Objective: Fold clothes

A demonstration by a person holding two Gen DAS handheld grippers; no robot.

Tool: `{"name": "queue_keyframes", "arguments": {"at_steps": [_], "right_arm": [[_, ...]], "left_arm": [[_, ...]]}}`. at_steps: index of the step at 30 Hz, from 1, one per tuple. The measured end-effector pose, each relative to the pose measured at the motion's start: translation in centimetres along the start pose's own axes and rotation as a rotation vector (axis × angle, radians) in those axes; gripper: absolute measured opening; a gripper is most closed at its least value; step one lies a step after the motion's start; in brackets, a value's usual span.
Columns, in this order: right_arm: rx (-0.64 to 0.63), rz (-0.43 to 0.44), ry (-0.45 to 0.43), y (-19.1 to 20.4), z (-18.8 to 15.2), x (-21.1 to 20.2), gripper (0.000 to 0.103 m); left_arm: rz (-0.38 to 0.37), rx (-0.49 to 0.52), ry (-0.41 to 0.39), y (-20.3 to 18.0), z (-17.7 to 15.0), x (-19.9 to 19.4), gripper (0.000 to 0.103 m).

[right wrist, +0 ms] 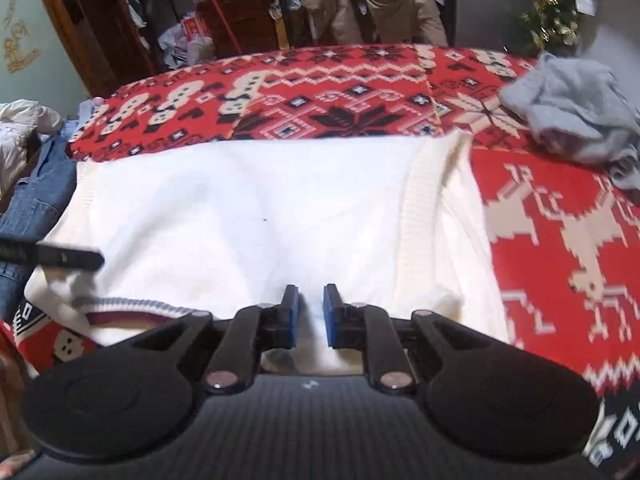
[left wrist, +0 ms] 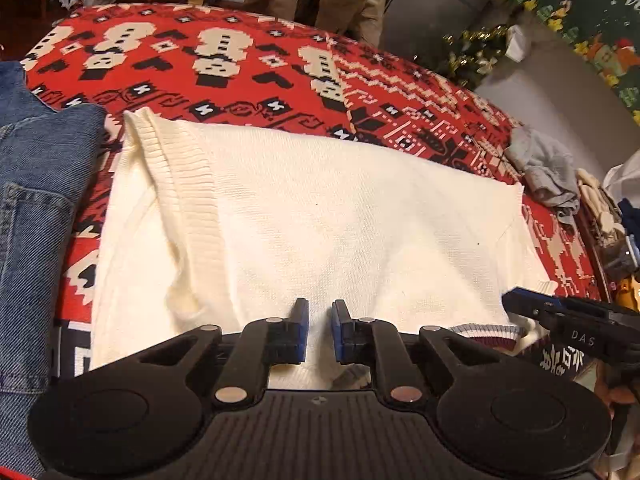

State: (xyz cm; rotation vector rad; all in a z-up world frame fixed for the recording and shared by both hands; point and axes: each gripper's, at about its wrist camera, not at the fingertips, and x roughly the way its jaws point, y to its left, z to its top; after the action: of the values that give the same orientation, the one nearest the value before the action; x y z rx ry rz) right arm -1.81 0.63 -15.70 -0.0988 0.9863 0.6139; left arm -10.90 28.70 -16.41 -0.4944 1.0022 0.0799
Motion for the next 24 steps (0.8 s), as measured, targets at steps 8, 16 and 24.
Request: {"name": "queue_keyframes", "arguments": {"at_steps": [8,16,24], "right_arm": [[0.026,0.013,-0.076,-0.5,-1.1,-2.2,0.017],[-0.056,0.056,-0.041,1.0,-0.7,-0.4,0.017],[0.058,0.085,-0.119,-1.1,-0.4,-2.1,0.018]], "left_arm": [[-0.002,-0.044,-0.092,0.7,-0.6,-3.4,0.015],[-0.032,0.020,-0.047,-1.7,-1.0,-0.9,0.020],[-0.035,-0.102,-0.124,0.8,0.1,-2.1,0.016]]}}
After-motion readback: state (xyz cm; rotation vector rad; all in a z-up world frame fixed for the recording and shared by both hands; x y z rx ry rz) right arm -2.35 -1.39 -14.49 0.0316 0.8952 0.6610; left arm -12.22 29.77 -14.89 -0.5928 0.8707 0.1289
